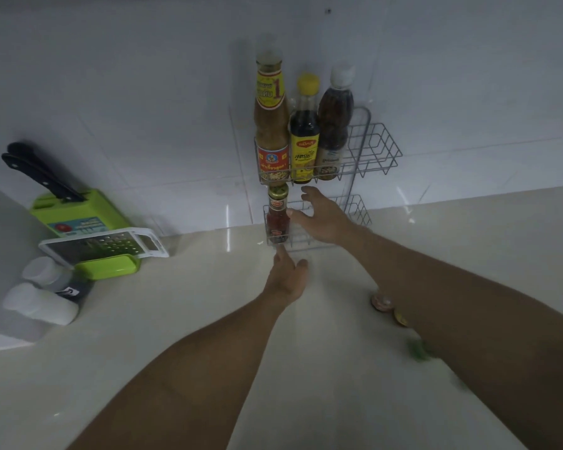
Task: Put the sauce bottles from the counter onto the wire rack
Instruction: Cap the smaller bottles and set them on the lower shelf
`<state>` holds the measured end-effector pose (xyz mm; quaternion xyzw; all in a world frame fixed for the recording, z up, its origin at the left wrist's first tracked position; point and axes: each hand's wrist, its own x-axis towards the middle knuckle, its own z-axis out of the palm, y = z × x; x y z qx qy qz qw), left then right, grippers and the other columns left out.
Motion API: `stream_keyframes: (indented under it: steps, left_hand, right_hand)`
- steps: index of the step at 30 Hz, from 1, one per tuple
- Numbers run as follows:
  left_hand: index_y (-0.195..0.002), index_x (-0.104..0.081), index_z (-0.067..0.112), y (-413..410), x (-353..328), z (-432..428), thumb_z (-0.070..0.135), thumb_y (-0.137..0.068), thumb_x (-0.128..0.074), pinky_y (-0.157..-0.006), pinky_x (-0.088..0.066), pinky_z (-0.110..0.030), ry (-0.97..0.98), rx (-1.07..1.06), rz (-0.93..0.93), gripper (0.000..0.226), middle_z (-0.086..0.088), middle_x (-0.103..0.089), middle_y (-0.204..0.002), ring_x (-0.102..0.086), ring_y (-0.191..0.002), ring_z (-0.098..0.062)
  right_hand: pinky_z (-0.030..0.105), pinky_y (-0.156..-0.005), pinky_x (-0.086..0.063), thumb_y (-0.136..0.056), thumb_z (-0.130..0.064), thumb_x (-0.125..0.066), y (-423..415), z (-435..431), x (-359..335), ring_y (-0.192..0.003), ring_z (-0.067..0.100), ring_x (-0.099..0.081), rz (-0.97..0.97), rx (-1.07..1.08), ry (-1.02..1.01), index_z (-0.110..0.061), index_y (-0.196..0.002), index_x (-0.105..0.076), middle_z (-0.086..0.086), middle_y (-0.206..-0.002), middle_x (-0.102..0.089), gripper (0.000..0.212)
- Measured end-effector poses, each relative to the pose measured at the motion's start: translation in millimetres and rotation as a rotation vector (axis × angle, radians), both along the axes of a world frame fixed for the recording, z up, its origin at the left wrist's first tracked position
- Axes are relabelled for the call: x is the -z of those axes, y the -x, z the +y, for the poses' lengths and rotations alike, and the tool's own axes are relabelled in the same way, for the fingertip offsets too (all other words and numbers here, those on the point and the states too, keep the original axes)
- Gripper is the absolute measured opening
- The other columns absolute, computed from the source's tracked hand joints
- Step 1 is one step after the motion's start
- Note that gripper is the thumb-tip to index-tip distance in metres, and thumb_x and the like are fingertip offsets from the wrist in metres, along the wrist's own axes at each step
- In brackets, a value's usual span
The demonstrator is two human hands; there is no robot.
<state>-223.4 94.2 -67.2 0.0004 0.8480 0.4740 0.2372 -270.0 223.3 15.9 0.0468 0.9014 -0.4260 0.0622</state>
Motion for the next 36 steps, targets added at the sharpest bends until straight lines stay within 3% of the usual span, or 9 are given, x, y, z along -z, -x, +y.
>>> stream_keyframes:
  steps: [3, 8, 11, 15, 18, 21, 27, 32, 36]
  left_hand:
    - [-0.163, -0.002, 0.014, -16, -3, 19, 0.036, -0.1, -0.049, -0.121, -0.027, -0.036, 0.014, 0.101, 0.009, 0.081, -0.011, -0.012, -0.17, -0.024, -0.153, -0.029]
    - [-0.162, -0.015, 0.021, -47, -12, 60, 0.029, -0.092, -0.062, -0.114, -0.037, -0.038, -0.006, 0.301, 0.052, 0.085, -0.005, -0.026, -0.165, -0.034, -0.148, -0.026]
    - [-0.161, -0.02, 0.021, -66, -13, 85, 0.028, -0.085, -0.068, -0.114, -0.036, -0.04, -0.025, 0.414, 0.071, 0.091, -0.007, -0.028, -0.165, -0.031, -0.149, -0.026]
    - [-0.152, -0.037, 0.017, -82, -12, 112, 0.013, -0.092, -0.066, -0.091, -0.037, -0.024, -0.052, 0.465, 0.152, 0.066, -0.009, -0.052, -0.147, -0.051, -0.124, -0.017]
    - [-0.151, -0.039, 0.02, -85, -4, 121, 0.019, -0.095, -0.062, -0.091, -0.038, -0.025, -0.04, 0.401, 0.191, 0.061, -0.011, -0.055, -0.14, -0.057, -0.124, -0.025]
    - [-0.15, -0.039, 0.02, -87, -4, 124, 0.02, -0.097, -0.061, -0.09, -0.036, -0.023, -0.032, 0.387, 0.206, 0.058, -0.011, -0.052, -0.142, -0.055, -0.12, -0.02]
    - [-0.15, -0.04, 0.019, -87, -2, 122, 0.024, -0.097, -0.062, -0.092, -0.037, -0.023, -0.04, 0.32, 0.209, 0.058, -0.009, -0.049, -0.142, -0.054, -0.119, -0.019]
    - [-0.119, -0.059, 0.018, -81, -10, 117, 0.031, -0.086, -0.074, -0.084, -0.048, -0.026, -0.073, 0.185, 0.268, 0.039, -0.008, -0.052, -0.116, -0.059, -0.097, -0.016]
    - [-0.081, -0.063, 0.0, -68, -20, 108, 0.017, -0.073, -0.077, -0.068, -0.05, -0.033, -0.158, 0.03, 0.206, 0.024, -0.019, -0.066, -0.078, -0.062, -0.069, -0.019]
  right_hand:
    - [0.022, -0.1, -0.031, -0.093, -0.051, -0.059, -21, 22, -19, -0.137, 0.02, -0.043, 0.035, -0.006, -0.111, -0.015, -0.15, -0.035, 0.003, -0.151, -0.045, 0.071]
    - [0.033, -0.101, -0.04, -0.092, -0.063, -0.051, -67, 69, -44, -0.126, 0.023, -0.051, -0.011, -0.012, -0.374, -0.019, -0.132, -0.055, 0.003, -0.136, -0.056, 0.059]
    - [0.039, -0.095, -0.048, -0.087, -0.073, -0.045, -95, 93, -48, -0.114, 0.024, -0.057, -0.122, -0.034, -0.566, -0.019, -0.117, -0.064, 0.003, -0.122, -0.063, 0.065]
    - [0.037, -0.078, -0.054, -0.077, -0.08, -0.042, -117, 117, -31, -0.092, 0.023, -0.063, -0.277, -0.063, -0.744, -0.018, -0.102, -0.069, 0.003, -0.105, -0.068, 0.073]
    - [0.032, -0.073, -0.048, -0.082, -0.067, -0.054, -126, 130, -16, -0.093, 0.023, -0.059, -0.275, -0.058, -0.759, -0.018, -0.114, -0.063, 0.002, -0.112, -0.063, 0.059]
    - [0.03, -0.068, -0.042, -0.089, -0.049, -0.061, -127, 133, -8, -0.087, 0.023, -0.054, -0.2, -0.057, -0.703, -0.018, -0.099, -0.056, 0.006, -0.107, -0.061, 0.033]
    - [0.033, -0.069, -0.04, -0.092, -0.044, -0.057, -120, 131, -11, -0.086, 0.024, -0.051, -0.153, -0.124, -0.713, -0.017, -0.091, -0.047, 0.003, -0.095, -0.051, 0.028]
    - [0.03, -0.054, -0.037, -0.096, -0.042, -0.051, -110, 121, -31, -0.063, 0.019, -0.05, -0.072, -0.204, -0.646, -0.014, -0.064, -0.044, 0.002, -0.069, -0.05, 0.043]
    - [0.03, -0.054, -0.036, -0.095, -0.033, -0.051, -100, 109, -49, -0.064, 0.02, -0.048, 0.086, -0.308, -0.598, -0.015, -0.066, -0.047, 0.002, -0.069, -0.05, 0.035]
